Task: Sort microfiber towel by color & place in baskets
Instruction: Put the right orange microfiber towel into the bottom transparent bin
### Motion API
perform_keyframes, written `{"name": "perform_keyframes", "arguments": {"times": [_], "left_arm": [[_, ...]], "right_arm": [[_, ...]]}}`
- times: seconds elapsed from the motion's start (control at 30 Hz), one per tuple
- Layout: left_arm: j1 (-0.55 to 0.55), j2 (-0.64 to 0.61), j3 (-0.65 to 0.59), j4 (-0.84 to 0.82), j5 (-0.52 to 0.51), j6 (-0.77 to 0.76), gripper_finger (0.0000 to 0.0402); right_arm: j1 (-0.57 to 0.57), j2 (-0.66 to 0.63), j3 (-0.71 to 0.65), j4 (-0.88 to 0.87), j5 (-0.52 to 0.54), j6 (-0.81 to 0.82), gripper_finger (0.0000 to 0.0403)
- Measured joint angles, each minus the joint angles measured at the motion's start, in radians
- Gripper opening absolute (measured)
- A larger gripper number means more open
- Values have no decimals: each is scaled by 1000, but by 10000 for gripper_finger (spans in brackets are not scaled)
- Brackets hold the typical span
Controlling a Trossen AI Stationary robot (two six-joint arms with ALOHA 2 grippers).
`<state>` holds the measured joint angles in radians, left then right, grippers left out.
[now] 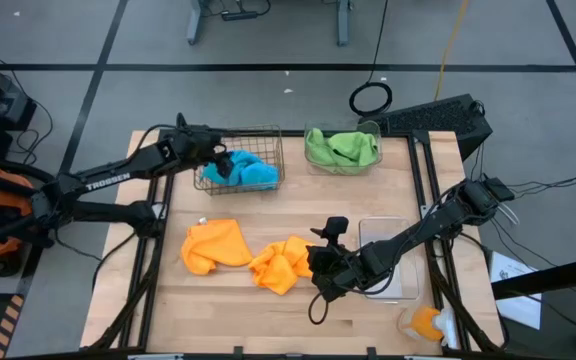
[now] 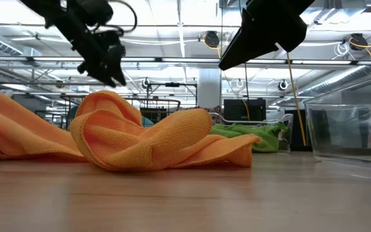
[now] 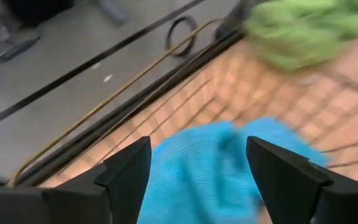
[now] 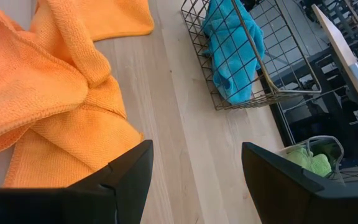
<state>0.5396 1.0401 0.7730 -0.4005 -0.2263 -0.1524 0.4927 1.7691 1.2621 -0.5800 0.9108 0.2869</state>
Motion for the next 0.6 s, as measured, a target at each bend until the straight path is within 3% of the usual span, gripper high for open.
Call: {"name": "perform_keyframes", "arguments": {"times": [0.23,0.6], "left_arm": [[-224,-61,1,-3,59,-94,270],[-745,-48,-45,117,-95,-164,270]], "right_arm": [[0,0,0,0,0,19,235],[6,0,0,-7,-24,44,235]]}}
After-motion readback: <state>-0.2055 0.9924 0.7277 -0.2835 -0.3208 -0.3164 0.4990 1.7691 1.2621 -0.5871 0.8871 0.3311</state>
